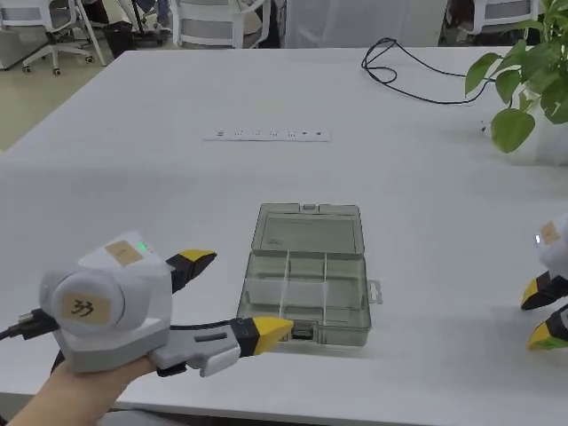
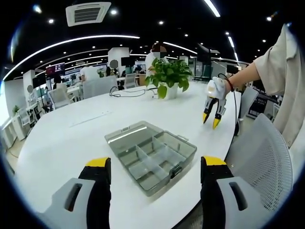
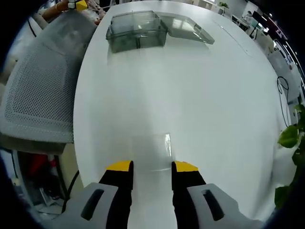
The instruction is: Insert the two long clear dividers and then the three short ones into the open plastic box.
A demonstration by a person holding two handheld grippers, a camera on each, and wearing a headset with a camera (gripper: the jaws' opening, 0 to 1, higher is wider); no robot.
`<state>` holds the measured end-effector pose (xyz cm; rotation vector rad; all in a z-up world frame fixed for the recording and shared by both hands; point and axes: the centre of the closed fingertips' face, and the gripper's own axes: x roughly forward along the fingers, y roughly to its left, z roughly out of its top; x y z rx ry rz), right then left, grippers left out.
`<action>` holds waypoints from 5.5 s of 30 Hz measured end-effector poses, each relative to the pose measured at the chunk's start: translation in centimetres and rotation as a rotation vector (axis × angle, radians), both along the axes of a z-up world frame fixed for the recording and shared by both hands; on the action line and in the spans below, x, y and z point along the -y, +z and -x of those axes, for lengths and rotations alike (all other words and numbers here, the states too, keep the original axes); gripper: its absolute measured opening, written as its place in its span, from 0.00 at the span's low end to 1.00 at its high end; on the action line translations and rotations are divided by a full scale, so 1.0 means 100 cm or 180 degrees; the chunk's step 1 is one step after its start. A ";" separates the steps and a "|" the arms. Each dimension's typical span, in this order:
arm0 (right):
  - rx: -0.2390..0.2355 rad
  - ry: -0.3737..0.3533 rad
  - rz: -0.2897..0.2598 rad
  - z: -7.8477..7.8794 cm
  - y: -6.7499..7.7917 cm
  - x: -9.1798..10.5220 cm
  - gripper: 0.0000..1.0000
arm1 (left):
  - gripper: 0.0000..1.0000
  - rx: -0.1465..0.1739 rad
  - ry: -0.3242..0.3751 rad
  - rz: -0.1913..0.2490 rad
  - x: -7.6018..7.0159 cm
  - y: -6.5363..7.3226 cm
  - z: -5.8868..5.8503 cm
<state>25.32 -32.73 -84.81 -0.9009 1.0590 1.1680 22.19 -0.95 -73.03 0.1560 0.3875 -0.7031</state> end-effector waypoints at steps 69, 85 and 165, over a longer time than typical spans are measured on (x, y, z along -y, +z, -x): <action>0.1570 0.1034 -0.1455 0.030 0.126 -0.245 0.32 | 0.25 -0.0671 -0.0079 0.1450 0.050 0.018 0.019; 0.1666 0.1186 -0.1563 0.037 0.136 -0.268 0.32 | 0.06 -0.0839 -0.0025 0.1586 0.046 0.015 0.016; 0.0257 0.1451 -0.2190 0.091 0.156 -0.274 0.04 | 0.00 0.0250 -0.1730 -0.0205 0.065 0.022 0.051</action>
